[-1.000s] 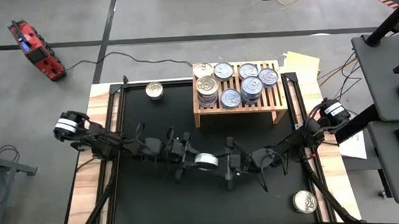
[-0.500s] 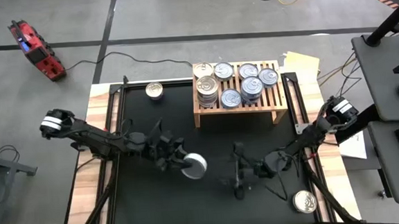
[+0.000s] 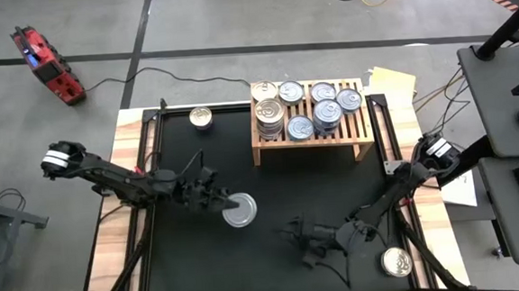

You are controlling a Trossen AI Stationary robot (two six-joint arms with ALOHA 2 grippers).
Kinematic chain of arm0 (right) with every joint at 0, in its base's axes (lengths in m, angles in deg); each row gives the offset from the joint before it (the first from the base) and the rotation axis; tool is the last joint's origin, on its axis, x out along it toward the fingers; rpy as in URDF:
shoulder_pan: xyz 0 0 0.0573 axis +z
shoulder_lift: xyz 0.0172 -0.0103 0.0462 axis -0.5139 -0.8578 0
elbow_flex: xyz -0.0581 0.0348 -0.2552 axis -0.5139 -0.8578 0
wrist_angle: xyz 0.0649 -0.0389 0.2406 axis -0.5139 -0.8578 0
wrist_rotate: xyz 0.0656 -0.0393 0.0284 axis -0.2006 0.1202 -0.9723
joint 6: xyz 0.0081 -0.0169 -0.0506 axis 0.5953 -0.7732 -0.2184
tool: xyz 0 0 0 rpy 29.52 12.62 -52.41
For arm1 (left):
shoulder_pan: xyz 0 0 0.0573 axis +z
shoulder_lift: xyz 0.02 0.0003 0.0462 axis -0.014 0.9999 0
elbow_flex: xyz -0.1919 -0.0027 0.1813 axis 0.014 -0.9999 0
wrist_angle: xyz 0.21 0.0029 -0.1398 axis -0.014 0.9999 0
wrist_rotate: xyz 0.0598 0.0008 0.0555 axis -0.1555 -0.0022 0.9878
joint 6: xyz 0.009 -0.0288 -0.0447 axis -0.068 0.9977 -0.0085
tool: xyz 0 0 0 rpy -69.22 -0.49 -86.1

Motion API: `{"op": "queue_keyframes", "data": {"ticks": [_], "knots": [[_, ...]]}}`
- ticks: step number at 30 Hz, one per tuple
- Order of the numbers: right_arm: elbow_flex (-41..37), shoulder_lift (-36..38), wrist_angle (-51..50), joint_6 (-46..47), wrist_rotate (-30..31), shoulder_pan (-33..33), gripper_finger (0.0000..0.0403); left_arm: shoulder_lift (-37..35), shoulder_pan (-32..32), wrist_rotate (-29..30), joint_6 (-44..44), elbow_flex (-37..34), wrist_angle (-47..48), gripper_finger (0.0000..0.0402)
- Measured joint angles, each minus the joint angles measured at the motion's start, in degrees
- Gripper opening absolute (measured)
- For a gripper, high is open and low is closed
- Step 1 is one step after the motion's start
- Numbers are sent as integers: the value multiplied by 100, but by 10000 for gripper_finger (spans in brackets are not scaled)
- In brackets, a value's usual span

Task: Stack canned seafood by type on shelf
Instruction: Put the green tuna can on the shelf

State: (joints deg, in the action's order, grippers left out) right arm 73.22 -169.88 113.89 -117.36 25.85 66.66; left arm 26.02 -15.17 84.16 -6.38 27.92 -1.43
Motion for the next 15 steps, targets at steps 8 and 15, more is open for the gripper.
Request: {"op": "queue_keyframes", "data": {"ticks": [8,15], "knots": [[784,-302,-215,-1627,130,-297,316,195,-7,132,281,-124,96,116],[1041,-342,-1419,-1620,82,-665,298,259,-28,118,140,55,97,116]]}}
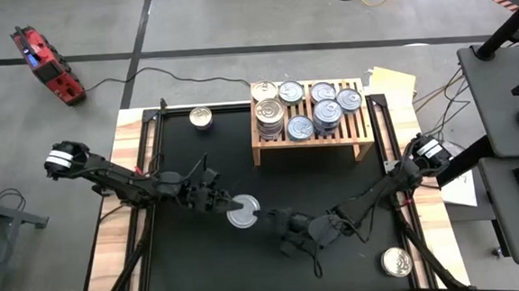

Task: Stack canned seafood by type on shelf
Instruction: Put the green tuna can on the shelf

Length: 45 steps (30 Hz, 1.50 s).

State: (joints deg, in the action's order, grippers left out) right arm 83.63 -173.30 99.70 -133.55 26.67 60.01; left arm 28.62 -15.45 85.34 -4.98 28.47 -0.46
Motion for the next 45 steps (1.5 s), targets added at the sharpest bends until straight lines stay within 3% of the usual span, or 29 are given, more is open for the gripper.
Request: {"op": "queue_keyframes", "data": {"ticks": [9,19,21,25,31,39,42,45], "knots": [[-4,0,109,-73,-285,-119,264,26,2,16,-219,20,-16,121],[7,2,108,-102,-557,-340,142,26,6,160,-380,22,36,125],[5,2,80,-58,-538,-344,135,29,2,218,-568,22,52,128],[5,2,136,220,-496,-348,135,31,2,270,-1079,22,-3,154],[5,48,194,601,-22,-346,135,-24,10,291,-1622,33,-124,231],[-6,608,-452,2054,395,-173,135,-259,20,205,-2310,42,-169,296],[-8,1022,-1118,3111,360,-110,135,-345,20,208,-2521,42,-174,301],[-8,1553,-2363,4791,-70,-61,135,-438,22,210,-2874,42,-160,302]]}}
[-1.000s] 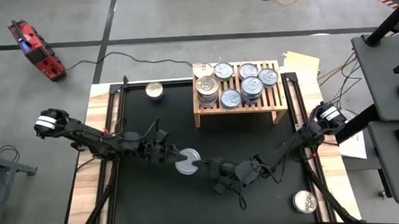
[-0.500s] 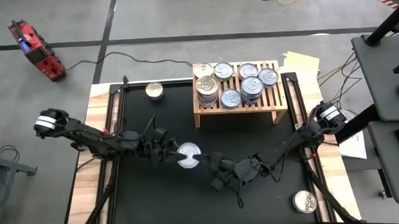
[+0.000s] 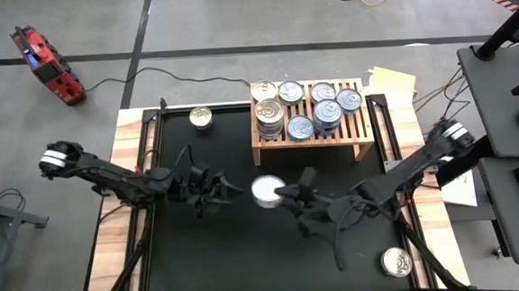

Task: Stack canned seafood by type on shelf
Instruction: Put the green tuna can on the shelf

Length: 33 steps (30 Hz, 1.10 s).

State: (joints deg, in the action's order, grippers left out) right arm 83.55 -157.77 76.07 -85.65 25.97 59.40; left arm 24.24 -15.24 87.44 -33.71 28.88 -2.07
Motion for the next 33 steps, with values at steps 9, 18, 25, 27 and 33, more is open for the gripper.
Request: {"op": "queue_keyframes", "data": {"ticks": [9,18,25,27,33], "knots": [[2,931,-4422,4758,468,262,135,-381,21,28,-1144,0,54,302],[286,1260,-8851,8585,982,433,135,-469,154,44,-1432,-2,80,302],[286,1238,-9168,8890,326,324,135,-397,357,48,-1464,-2,97,302],[280,1216,-8893,8546,322,344,135,-397,401,48,-1464,-4,134,302],[280,1209,-6179,5864,381,601,135,-397,455,48,-1645,-9,198,302]]}}
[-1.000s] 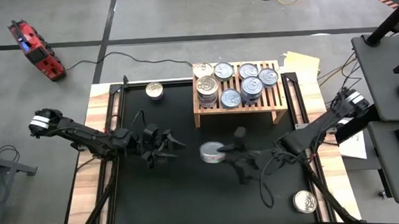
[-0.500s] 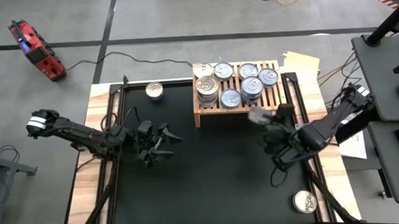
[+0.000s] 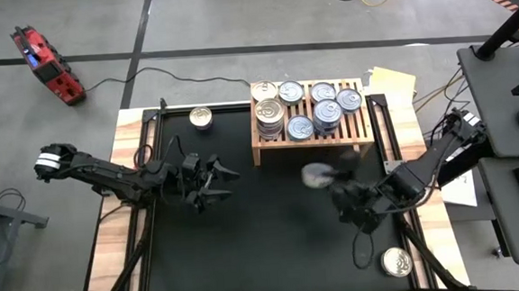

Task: Stack canned seafood by type on shelf
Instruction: Put the green tuna can on the shelf

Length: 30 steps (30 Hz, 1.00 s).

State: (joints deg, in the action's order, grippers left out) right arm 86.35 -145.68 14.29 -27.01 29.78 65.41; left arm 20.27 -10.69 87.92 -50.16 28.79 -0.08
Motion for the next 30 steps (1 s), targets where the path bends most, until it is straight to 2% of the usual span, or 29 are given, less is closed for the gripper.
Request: {"op": "queue_keyframes", "data": {"ticks": [3,5,10,13,15,19,21,24,27,30], "knots": [[-2,-6,1406,-1747,-386,14,135,0,0,0,-75,-2,-3,302],[-18,118,1881,-2453,-723,12,135,0,0,0,-76,-2,-1,302],[-221,1023,2353,-2802,-1258,-123,135,2,0,0,-62,-2,-3,302],[-804,1690,3099,-3102,-1957,-272,135,2,4,13,-83,-2,-5,302],[-1294,2166,3446,-3184,-2109,-370,135,2,4,112,-150,-2,-5,302],[-1968,2861,3489,-2493,-1402,-494,135,2,4,142,-169,-2,-2,302],[-2150,2942,3345,-2168,-1374,-466,135,2,4,142,-177,-2,16,302],[-2155,2920,3191,-2182,-1472,-416,135,2,6,150,-235,-2,44,302],[-1955,2746,2387,-2279,-1039,-425,135,2,23,158,-345,-2,41,302],[-1507,2521,1139,-1576,-310,-419,135,2,26,252,-353,-2,43,302]]}}
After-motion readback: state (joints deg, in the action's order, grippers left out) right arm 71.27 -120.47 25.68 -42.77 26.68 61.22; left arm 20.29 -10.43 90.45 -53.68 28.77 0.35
